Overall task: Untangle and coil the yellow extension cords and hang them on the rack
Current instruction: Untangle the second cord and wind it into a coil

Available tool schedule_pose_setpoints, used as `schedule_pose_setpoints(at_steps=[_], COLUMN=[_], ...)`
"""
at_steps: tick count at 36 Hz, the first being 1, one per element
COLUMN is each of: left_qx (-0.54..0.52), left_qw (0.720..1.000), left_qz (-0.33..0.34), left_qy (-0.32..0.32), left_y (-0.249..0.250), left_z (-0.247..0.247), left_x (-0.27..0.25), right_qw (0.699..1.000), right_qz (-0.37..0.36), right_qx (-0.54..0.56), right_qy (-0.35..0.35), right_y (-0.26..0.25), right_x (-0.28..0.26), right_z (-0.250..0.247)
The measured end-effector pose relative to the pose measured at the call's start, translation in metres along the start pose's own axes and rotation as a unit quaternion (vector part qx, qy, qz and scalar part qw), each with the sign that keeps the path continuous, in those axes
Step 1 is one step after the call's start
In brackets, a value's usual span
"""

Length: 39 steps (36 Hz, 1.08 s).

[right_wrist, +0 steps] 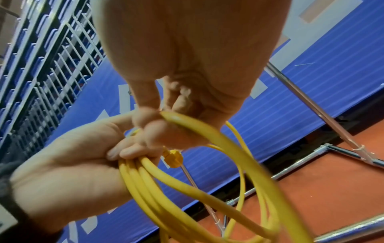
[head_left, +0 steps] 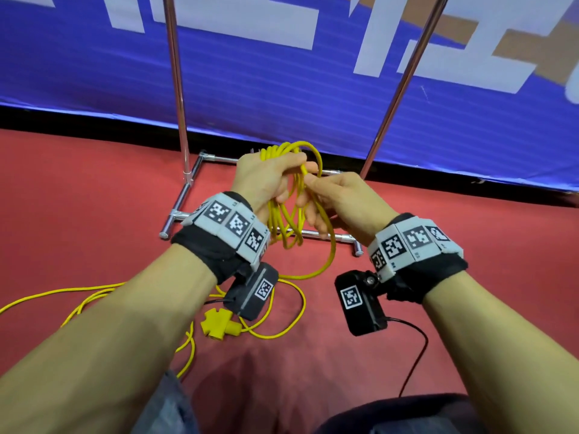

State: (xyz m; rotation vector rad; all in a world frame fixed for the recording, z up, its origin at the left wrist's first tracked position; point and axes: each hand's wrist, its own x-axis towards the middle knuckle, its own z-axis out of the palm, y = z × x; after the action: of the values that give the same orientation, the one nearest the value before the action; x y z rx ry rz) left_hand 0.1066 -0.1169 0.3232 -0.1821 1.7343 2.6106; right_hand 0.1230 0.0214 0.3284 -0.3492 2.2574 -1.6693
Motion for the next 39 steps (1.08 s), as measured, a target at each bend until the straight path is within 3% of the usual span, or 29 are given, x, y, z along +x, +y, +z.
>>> schedule_pose_setpoints(at_steps=[3, 7, 13, 22, 26, 31, 39], left_qx=[-0.017, 0.003, 0.017, 0.02, 0.02, 0.009, -0.002], left_qw=[1.0, 1.0, 1.0, 1.0, 0.999, 0.999, 1.0], left_qz=[0.004, 0.004, -0.002, 0.017, 0.034, 0.049, 0.028], left_qy=[0.011, 0.005, -0.016, 0.001, 0.013, 0.02, 0.014], left_y=[0.009, 0.012, 0.01, 0.004, 0.008, 0.015, 0.008], left_z=[-0.009, -0.022, -0.023, -0.014, -0.013, -0.021, -0.025], left_x=[0.007, 0.011, 0.011, 0.004, 0.003, 0.005, 0.01], right_qw=[0.995, 0.992, 0.999, 0.998, 0.999, 0.995, 0.998], right_qz=[0.073, 0.081, 0.014, -0.037, -0.024, 0.041, 0.01], right_qx=[-0.004, 0.004, 0.016, 0.01, 0.038, 0.055, 0.004], right_qy=[-0.072, -0.101, -0.046, 0.044, 0.013, -0.067, -0.06], right_y=[0.012, 0.017, 0.007, -0.005, -0.004, 0.004, 0.009], right_x=[-0.011, -0.018, -0.011, 0.004, 0.003, -0.003, -0.006], right_z=[-0.004, -0.01, -0.001, 0.008, 0.014, 0.008, 0.007])
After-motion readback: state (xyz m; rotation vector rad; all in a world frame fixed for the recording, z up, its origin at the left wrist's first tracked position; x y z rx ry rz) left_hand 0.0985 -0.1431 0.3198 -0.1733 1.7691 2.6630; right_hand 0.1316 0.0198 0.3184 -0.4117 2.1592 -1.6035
